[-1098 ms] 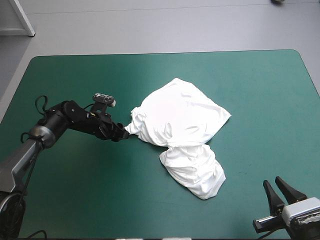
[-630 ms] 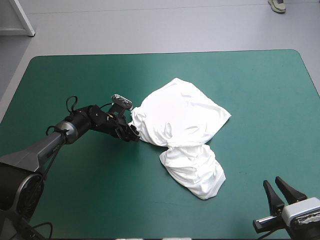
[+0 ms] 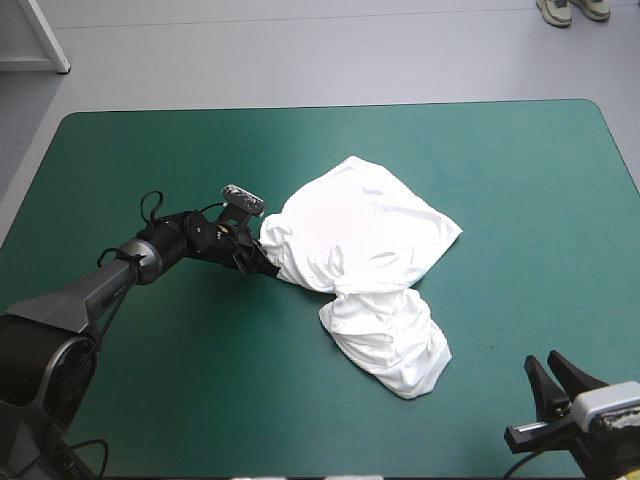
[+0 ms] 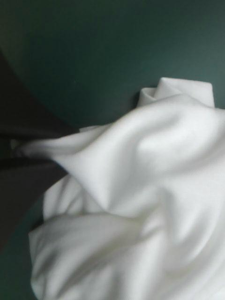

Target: Fold the cloth

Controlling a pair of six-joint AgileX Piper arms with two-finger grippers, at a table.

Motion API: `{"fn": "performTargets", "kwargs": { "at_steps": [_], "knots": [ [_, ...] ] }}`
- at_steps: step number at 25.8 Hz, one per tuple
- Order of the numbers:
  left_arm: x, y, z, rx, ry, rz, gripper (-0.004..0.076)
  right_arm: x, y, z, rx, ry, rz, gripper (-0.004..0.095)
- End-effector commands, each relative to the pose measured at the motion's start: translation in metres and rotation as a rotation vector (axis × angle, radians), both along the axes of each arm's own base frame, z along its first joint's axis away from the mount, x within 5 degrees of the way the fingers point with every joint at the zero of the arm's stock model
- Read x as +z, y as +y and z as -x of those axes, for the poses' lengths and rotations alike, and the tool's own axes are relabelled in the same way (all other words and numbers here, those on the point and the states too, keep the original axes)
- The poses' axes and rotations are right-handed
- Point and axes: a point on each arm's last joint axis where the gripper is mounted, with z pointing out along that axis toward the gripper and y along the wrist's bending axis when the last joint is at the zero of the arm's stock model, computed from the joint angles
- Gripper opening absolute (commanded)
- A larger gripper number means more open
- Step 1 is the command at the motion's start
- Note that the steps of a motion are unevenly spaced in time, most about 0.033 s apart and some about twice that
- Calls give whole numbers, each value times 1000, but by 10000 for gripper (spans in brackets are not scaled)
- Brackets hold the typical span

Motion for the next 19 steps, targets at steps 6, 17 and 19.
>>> {"fn": "performTargets", "kwargs": {
  "at_steps": [6, 17, 19],
  "knots": [
    [14, -4, 2, -3, -2, 30, 19, 55, 6, -119, 28, 212, -81, 317],
    [13, -6, 5, 7, 36, 65, 19, 36, 21, -293, 139, 521, 11, 559],
    [13, -6, 5, 7, 37, 65, 19, 22, 22, -312, 149, 559, 26, 557]
  ]
}}
